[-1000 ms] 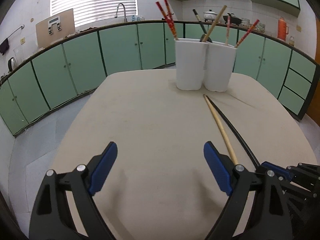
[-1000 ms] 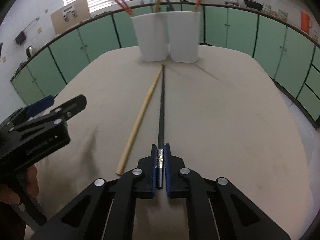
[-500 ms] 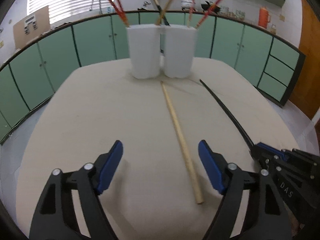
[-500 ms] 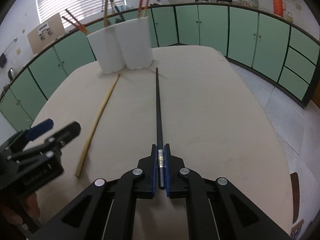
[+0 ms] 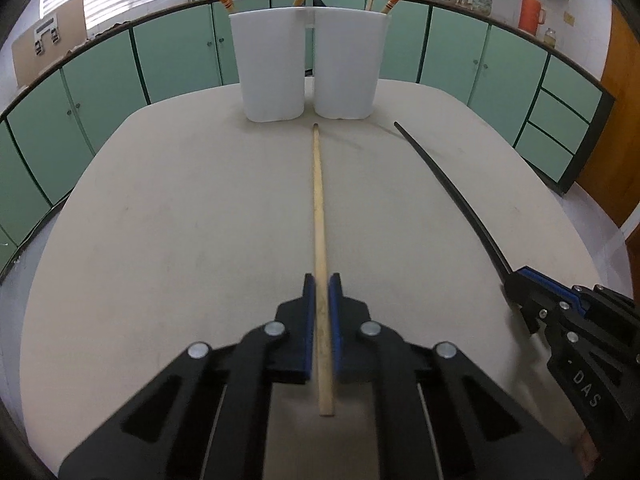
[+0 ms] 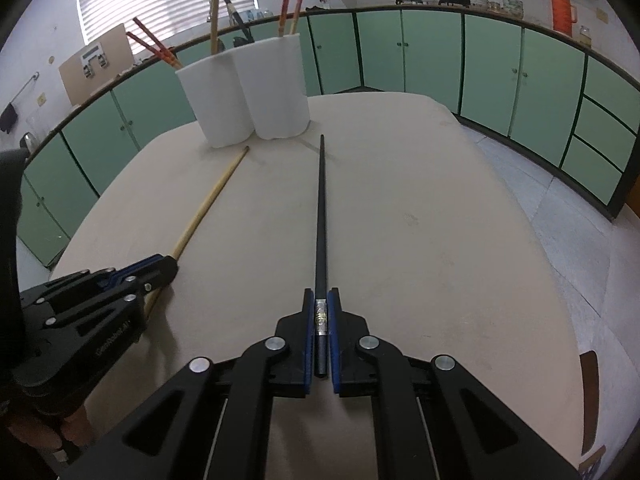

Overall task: Organize utensils
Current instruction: 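Grasp the black chopstick with the right tool while the left tool grasps the plain wooden chopstick, then lift both chopsticks, carry them to the white holder and lower them in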

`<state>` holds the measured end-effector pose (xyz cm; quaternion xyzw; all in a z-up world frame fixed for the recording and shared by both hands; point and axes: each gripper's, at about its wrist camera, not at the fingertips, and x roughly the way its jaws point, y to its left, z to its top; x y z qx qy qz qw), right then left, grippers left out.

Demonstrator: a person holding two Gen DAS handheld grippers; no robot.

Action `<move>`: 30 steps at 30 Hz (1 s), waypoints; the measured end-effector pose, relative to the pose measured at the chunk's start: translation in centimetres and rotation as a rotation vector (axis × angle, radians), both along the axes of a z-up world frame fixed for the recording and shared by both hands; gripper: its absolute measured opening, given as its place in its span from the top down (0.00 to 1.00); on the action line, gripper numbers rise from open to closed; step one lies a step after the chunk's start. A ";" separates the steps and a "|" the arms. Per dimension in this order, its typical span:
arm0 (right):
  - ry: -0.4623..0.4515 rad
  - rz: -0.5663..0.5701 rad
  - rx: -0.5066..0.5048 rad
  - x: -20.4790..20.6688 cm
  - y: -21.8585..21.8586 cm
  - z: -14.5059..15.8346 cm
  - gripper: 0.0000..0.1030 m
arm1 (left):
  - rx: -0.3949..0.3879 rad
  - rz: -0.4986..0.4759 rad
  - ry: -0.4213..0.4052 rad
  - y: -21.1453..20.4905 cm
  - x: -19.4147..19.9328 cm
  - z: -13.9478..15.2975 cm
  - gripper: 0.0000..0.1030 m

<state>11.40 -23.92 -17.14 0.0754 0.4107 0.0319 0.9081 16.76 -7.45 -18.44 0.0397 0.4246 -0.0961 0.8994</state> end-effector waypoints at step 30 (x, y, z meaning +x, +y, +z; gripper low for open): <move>0.006 0.102 0.002 -2.4 -0.7 -0.4 0.86 | -0.046 0.005 -0.012 4.2 -2.9 -0.2 0.82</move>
